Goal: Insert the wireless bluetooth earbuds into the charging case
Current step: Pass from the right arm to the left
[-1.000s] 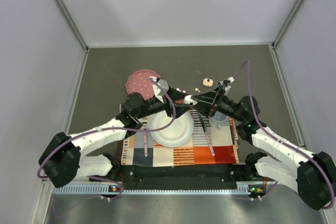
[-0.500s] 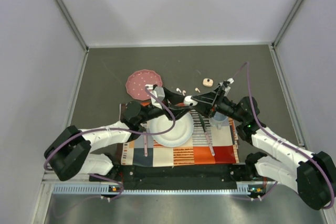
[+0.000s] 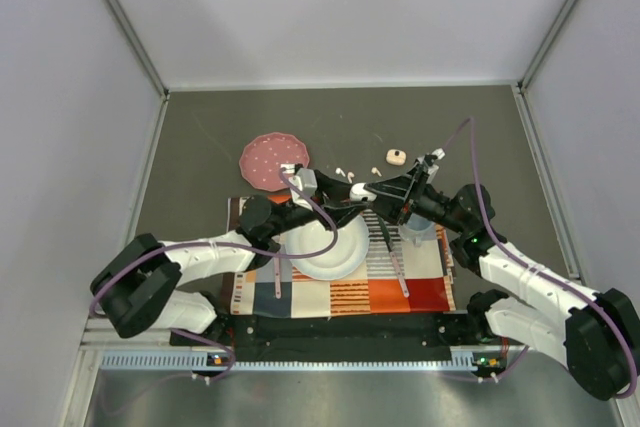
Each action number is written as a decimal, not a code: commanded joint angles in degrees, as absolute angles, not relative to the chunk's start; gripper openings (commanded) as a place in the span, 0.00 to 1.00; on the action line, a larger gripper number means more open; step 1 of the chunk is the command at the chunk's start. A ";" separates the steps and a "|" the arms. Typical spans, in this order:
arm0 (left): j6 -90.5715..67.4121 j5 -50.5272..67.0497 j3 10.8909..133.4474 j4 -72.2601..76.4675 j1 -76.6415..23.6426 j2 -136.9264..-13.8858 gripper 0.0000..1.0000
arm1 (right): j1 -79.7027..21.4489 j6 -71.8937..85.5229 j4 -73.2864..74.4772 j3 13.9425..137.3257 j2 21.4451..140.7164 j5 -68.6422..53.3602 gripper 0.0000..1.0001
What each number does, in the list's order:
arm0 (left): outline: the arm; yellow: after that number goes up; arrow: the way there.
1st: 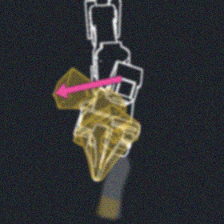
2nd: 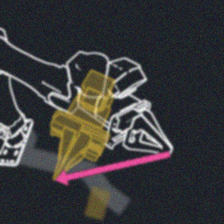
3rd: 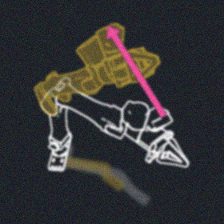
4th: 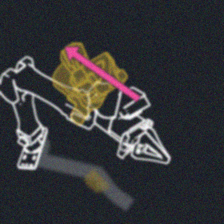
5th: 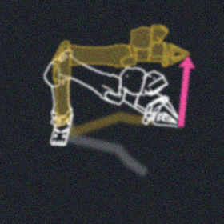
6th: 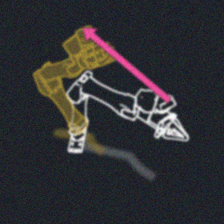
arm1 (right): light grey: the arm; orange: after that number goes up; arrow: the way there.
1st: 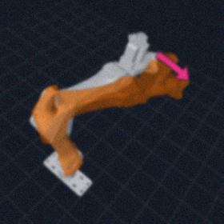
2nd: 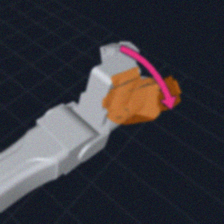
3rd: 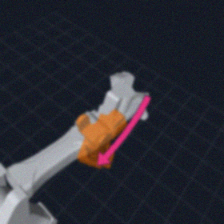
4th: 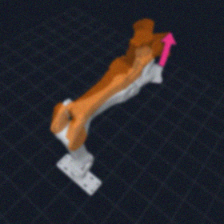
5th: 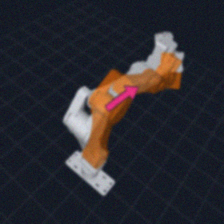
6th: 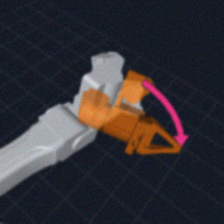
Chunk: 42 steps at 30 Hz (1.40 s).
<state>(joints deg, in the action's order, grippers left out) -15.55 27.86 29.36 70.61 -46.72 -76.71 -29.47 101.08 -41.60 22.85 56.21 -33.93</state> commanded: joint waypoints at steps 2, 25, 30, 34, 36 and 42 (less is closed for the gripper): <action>-15.56 28.21 30.85 74.79 -47.29 -77.87 0.43 | -29.88 101.87 -46.32 23.11 55.02 -33.93 0.05; -17.49 26.10 31.73 78.84 -48.34 -80.42 0.39 | -29.88 101.78 -46.32 22.24 55.37 -33.66 0.05; -17.23 26.37 31.82 77.78 -48.34 -80.07 0.34 | -29.88 101.78 -46.32 22.24 55.37 -33.66 0.05; -16.96 26.19 32.08 76.91 -48.43 -79.98 0.22 | -29.88 101.78 -46.32 22.24 55.37 -33.66 0.05; -16.88 26.10 32.08 76.73 -48.43 -79.81 0.13 | -29.88 101.78 -46.58 22.06 55.20 -33.40 0.08; -15.38 25.40 31.90 73.31 -48.34 -78.23 0.01 | -29.88 97.04 -43.17 22.06 52.92 -32.00 0.65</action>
